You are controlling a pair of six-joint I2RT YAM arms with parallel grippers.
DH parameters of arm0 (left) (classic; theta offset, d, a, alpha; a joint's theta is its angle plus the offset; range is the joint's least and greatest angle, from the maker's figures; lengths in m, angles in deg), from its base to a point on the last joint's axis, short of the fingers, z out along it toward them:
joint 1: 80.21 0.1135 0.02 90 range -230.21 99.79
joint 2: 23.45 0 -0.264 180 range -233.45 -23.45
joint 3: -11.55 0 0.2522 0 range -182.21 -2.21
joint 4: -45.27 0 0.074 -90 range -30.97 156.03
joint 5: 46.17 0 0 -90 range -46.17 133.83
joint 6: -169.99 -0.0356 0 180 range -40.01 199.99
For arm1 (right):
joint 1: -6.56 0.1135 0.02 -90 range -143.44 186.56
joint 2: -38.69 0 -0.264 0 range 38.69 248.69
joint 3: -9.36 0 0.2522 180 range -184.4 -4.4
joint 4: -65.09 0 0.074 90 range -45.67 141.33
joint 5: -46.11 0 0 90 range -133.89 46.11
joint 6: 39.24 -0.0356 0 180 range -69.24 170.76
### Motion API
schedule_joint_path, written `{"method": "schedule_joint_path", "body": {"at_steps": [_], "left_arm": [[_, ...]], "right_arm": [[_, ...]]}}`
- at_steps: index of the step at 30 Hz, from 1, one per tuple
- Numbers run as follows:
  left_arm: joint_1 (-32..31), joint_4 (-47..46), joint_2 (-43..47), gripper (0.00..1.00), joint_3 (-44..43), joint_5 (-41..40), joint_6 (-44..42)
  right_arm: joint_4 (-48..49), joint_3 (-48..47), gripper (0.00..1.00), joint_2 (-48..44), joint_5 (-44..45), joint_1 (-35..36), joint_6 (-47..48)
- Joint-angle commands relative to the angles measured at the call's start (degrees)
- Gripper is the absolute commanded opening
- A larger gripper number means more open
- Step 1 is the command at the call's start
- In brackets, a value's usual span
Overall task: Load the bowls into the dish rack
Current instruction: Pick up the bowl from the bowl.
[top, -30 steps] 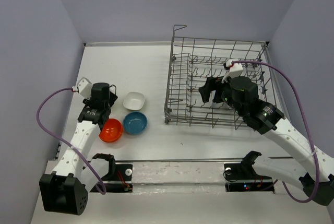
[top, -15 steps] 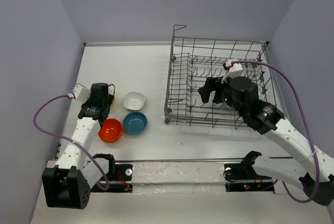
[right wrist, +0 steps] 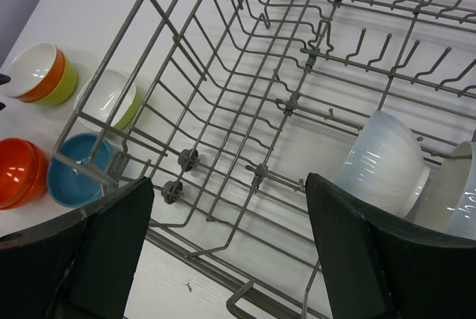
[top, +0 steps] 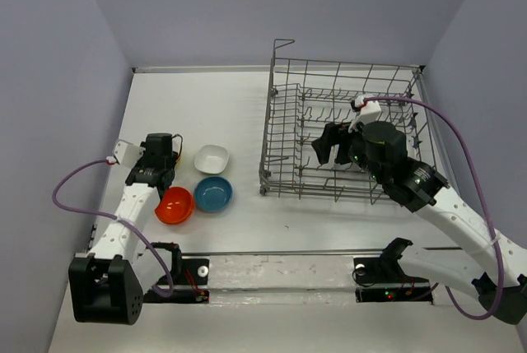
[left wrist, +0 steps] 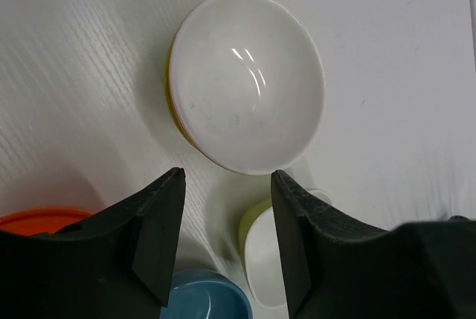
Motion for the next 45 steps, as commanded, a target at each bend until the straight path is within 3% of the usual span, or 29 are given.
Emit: {"method": "schedule_joint_path", "body": {"at_steps": [1, 20, 38, 40, 43, 45], "left_arm": [[0.95, -1.04, -0.82, 0.59, 1.70, -2.60, 2.80], [2.18, -5.17, -6.45, 0.57, 2.40, -0.57, 3.33], [2.54, -6.76, -7.94, 0.29, 0.99, 0.83, 0.78], [2.54, -6.50, -8.03, 0.31, 0.47, 0.92, 0.08], [2.54, -5.53, -8.29, 0.48, -0.24, 0.05, 0.16], [2.54, -5.61, -8.38, 0.50, -0.24, -0.13, -0.10]], "right_arm": [[2.80, -0.13, 0.88, -0.89, -0.87, 0.41, -0.24], [2.80, 0.22, 0.88, -0.63, -1.05, 0.41, -0.24], [2.80, 0.49, 0.88, -0.36, -1.40, 0.41, -0.15], [2.80, 0.58, 0.88, -0.36, -1.49, 0.41, -0.15], [2.80, 0.58, 0.89, -0.36, -1.58, 0.41, -0.15], [2.80, 0.58, 0.89, -0.28, -1.58, 0.41, -0.15]]}}
